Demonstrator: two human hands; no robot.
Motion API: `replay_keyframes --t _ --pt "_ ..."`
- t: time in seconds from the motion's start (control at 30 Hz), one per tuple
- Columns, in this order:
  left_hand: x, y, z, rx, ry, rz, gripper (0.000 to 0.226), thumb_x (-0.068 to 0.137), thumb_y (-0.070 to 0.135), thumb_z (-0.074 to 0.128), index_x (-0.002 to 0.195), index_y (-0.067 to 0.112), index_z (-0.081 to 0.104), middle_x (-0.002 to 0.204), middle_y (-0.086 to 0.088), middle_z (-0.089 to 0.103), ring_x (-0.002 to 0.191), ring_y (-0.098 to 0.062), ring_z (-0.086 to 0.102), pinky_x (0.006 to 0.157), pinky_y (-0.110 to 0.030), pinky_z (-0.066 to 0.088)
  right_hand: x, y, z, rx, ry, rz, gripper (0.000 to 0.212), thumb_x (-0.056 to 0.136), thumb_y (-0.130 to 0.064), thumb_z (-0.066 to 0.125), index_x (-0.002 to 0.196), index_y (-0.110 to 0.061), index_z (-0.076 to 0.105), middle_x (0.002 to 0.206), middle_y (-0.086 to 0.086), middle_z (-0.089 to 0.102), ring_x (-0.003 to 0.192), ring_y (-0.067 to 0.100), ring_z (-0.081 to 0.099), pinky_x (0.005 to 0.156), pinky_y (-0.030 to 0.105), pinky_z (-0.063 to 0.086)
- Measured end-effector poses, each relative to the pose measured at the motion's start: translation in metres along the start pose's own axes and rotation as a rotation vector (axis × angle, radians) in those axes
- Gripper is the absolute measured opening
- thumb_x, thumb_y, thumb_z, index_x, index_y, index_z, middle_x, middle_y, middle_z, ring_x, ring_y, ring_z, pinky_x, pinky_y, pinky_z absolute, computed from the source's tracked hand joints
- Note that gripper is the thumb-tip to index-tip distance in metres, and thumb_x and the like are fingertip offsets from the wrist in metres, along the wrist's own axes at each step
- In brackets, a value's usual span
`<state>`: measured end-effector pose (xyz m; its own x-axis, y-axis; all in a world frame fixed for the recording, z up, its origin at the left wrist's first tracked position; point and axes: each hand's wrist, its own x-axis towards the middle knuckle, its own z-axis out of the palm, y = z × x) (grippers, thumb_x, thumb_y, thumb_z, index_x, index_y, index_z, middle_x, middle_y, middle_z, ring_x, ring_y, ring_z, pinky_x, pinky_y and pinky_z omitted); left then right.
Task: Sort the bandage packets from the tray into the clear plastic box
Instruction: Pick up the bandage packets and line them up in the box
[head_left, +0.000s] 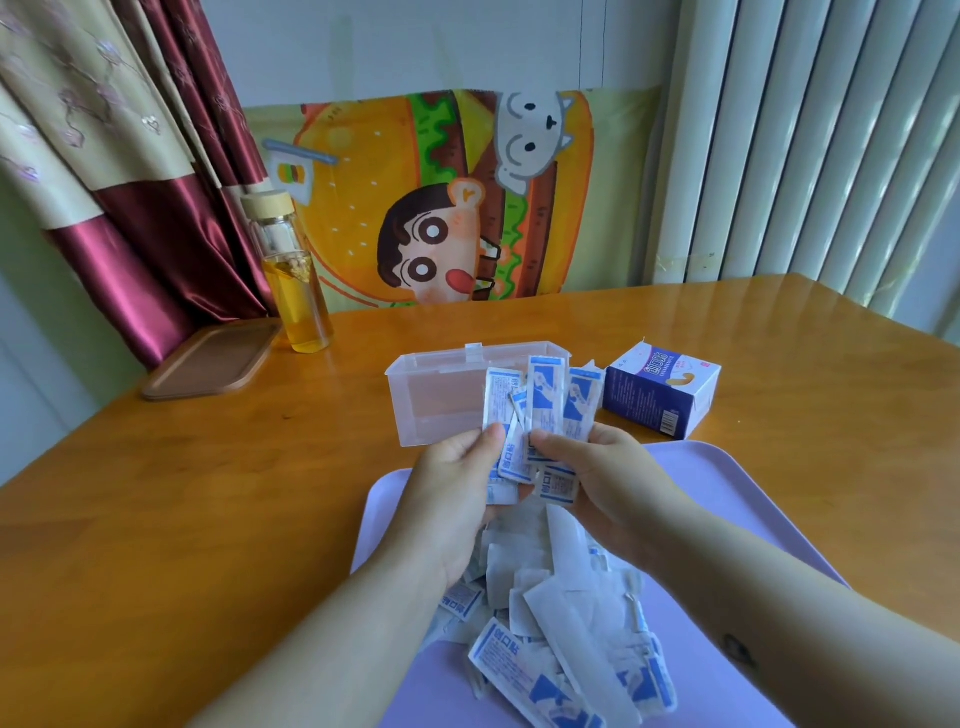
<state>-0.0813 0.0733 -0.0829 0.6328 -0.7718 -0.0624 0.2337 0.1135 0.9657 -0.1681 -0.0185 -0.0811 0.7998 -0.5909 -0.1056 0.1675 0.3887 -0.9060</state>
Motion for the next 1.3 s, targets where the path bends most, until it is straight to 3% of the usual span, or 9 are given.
replay_keyframes --t 0.27,0.43,0.6,0.7,0.8,0.87,0.97,1.1,1.3 --pt "0.001 -0.001 0.004 0.015 0.028 0.019 0.016 0.091 0.014 0.058 0.102 0.014 0.069 0.088 -0.005 0.075 0.077 -0.016 0.071 0.066 -0.032 0.058 -0.002 0.003 -0.001 -0.058 0.000 -0.013 0.024 0.092 -0.006 0.052 0.115 -0.006 0.060 0.110 0.013 0.069 0.104 0.029 0.064 0.097 0.046 0.047" --pt "0.002 0.003 0.000 0.028 -0.039 -0.051 0.023 0.098 0.023 0.047 0.101 0.016 0.068 0.096 -0.007 0.074 0.091 -0.022 0.069 0.086 -0.042 0.054 -0.001 -0.005 -0.005 -0.022 0.023 -0.051 0.019 0.091 -0.006 0.054 0.108 -0.006 0.063 0.102 0.011 0.071 0.090 0.023 0.068 0.080 0.036 0.054" --pt "0.013 -0.007 -0.036 0.860 -0.050 0.159 0.008 0.085 0.047 0.058 0.085 0.052 0.063 0.069 0.020 0.060 0.067 -0.010 0.056 0.070 -0.033 0.048 -0.001 -0.013 -0.016 -0.049 0.104 -0.084 0.013 0.091 -0.007 0.055 0.098 -0.011 0.065 0.089 0.003 0.072 0.086 0.020 0.067 0.089 0.039 0.048" --pt "0.003 -0.010 -0.035 1.105 -0.121 0.159 0.019 0.082 0.041 0.067 0.099 0.046 0.059 0.081 0.017 0.061 0.069 0.005 0.055 0.067 -0.006 0.041 -0.001 -0.015 -0.020 -0.093 0.101 -0.072 0.017 0.090 -0.006 0.056 0.105 -0.008 0.064 0.096 0.006 0.070 0.088 0.020 0.065 0.090 0.039 0.047" --pt "-0.002 -0.011 -0.029 1.213 -0.078 0.224 0.032 0.085 0.038 0.065 0.116 0.033 0.060 0.093 0.017 0.057 0.073 0.007 0.051 0.065 -0.001 0.035 -0.003 -0.017 -0.021 -0.124 0.065 -0.039 0.025 0.088 -0.006 0.058 0.113 -0.004 0.061 0.102 0.010 0.069 0.087 0.019 0.064 0.081 0.033 0.051" --pt "0.000 -0.005 -0.027 1.091 0.006 0.275 0.035 0.086 0.042 0.062 0.119 0.033 0.058 0.108 0.017 0.055 0.087 0.005 0.051 0.071 -0.003 0.036 -0.006 -0.019 -0.020 -0.169 0.008 -0.014 0.021 0.088 -0.006 0.058 0.108 -0.005 0.062 0.095 0.007 0.070 0.081 0.015 0.066 0.071 0.027 0.052" --pt "0.001 0.008 -0.019 0.504 -0.111 0.173 0.037 0.081 0.052 0.058 0.111 0.032 0.060 0.108 0.019 0.065 0.105 0.003 0.057 0.087 -0.014 0.041 -0.013 -0.022 -0.018 -0.259 -0.103 0.037 0.013 0.089 -0.005 0.056 0.100 -0.007 0.063 0.086 0.005 0.070 0.076 0.013 0.067 0.068 0.025 0.054" --pt "-0.007 0.016 0.003 0.106 -0.327 0.004 0.024 0.085 0.036 0.060 0.103 0.022 0.065 0.098 0.009 0.072 0.090 -0.006 0.066 0.076 -0.021 0.050 -0.020 -0.026 -0.010 -0.327 -0.328 0.195 0.019 0.091 -0.005 0.053 0.108 -0.005 0.060 0.105 0.016 0.065 0.093 0.024 0.064 0.076 0.033 0.057" --pt "-0.007 0.011 0.018 -0.191 -0.166 0.005 0.019 0.098 0.015 0.043 0.095 0.014 0.062 0.086 -0.002 0.073 0.079 -0.017 0.070 0.073 -0.035 0.057 -0.023 -0.030 -0.008 -0.343 -0.417 0.292 0.015 0.089 -0.004 0.055 0.103 -0.006 0.061 0.097 0.010 0.066 0.085 0.017 0.067 0.069 0.029 0.059"
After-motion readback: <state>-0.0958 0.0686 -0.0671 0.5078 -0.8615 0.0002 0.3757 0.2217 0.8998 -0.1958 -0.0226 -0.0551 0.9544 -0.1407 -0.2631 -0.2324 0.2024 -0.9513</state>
